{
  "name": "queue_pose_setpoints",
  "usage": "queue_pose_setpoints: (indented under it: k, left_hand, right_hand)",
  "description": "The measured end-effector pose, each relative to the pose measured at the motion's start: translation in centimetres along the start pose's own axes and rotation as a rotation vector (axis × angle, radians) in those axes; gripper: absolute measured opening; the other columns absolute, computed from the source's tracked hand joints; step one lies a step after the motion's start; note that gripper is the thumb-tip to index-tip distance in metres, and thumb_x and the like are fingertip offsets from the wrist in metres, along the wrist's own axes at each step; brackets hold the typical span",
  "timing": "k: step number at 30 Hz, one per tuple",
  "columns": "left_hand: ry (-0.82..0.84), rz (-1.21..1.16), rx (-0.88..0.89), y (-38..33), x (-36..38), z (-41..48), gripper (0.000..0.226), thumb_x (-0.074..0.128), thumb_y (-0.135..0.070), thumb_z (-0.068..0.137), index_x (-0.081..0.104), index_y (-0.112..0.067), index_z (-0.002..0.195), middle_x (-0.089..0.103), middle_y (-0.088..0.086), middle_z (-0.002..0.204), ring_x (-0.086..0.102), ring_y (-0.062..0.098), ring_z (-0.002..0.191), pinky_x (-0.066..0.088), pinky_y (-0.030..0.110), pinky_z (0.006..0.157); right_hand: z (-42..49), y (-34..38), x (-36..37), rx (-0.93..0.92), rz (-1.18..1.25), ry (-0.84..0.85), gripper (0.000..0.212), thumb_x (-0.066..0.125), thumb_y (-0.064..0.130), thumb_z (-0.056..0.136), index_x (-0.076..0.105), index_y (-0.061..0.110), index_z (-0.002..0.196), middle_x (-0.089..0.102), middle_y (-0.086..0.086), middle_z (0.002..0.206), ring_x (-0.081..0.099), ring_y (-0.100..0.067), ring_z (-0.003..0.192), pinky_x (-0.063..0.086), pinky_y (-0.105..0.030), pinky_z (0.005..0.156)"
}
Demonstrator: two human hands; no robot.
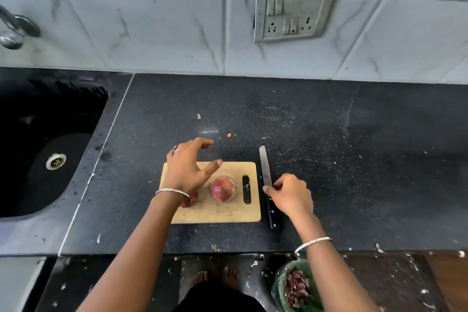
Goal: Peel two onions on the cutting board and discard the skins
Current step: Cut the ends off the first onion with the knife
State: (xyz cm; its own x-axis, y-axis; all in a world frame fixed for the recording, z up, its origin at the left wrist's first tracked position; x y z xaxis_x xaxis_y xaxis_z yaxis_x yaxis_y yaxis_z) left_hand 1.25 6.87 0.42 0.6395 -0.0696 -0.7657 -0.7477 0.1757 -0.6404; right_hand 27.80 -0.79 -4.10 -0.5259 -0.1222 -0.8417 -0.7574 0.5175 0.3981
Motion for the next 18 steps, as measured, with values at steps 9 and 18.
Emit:
queue_pose_setpoints:
  k: [9,18]
  left_hand:
    - [0.362,0.234,0.113,0.9,3.8,-2.2,0.079,0.081,-0.058,0.069,0.044,-0.044,0.138,0.055,-0.02,0.139,0.035,0.015,0.145,-0.004,0.061,0.122]
    - [0.39,0.34,0.204,0.8,6.0,-2.7,0.077,0.078,-0.06,0.073,0.033,-0.041,0.132,0.062,-0.017,0.133,0.038,0.014,0.144,-0.013,0.061,0.12]
  right_hand:
    - [-0.1,-0.9,2.6,0.099,0.009,-0.064,0.024,0.074,0.035,0.085,0.069,0.018,0.101,0.071,-0.007,0.102,0.067,-0.034,0.097,0.045,-0.034,0.067]
    - [-0.4,0.3,1.7,0.045,0.266,-0.349,0.018,0.06,0.018,0.094,0.059,0.001,0.1,0.064,-0.015,0.097,0.059,-0.036,0.093,0.035,-0.038,0.072]
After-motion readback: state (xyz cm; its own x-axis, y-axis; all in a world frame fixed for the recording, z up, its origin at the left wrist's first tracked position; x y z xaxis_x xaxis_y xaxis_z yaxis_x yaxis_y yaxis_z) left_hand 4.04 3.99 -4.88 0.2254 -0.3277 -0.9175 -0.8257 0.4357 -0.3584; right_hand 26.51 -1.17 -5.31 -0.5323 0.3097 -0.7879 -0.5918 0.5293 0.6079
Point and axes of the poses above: each hand's wrist, its own z-axis towards the middle knuckle, its own x-axis out of the palm, y = z × x, the point moved 7 cm from there along z, towards the middle knuckle
